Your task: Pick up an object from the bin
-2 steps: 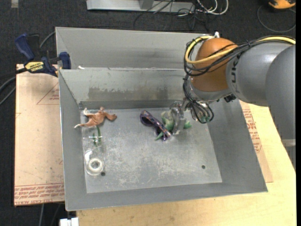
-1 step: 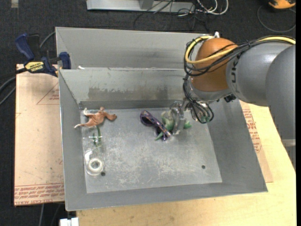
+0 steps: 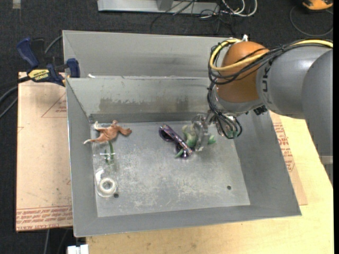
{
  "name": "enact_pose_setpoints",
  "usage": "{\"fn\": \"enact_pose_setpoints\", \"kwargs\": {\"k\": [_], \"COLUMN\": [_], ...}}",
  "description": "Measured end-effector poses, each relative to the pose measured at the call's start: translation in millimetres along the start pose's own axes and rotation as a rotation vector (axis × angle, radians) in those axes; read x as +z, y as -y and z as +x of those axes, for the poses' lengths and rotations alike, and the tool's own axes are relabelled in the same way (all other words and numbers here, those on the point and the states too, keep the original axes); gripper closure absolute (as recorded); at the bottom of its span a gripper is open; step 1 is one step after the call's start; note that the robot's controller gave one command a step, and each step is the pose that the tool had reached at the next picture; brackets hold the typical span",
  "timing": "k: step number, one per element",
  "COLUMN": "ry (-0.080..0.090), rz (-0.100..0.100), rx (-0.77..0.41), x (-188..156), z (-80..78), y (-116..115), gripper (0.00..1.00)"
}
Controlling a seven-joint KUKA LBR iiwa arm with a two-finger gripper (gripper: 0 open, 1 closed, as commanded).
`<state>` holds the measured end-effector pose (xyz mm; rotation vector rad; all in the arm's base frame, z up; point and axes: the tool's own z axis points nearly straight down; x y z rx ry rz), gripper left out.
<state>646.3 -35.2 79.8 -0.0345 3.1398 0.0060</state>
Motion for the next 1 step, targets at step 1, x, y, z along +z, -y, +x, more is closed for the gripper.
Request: {"fn": "enact_pose_setpoints", "kwargs": {"k": [1], "ry": [0.007], "rz": [0.0], "rx": [0.0], "x": [-25.5], "z": [-1.7], "y": [-0.2], "gripper": [1.0]}}
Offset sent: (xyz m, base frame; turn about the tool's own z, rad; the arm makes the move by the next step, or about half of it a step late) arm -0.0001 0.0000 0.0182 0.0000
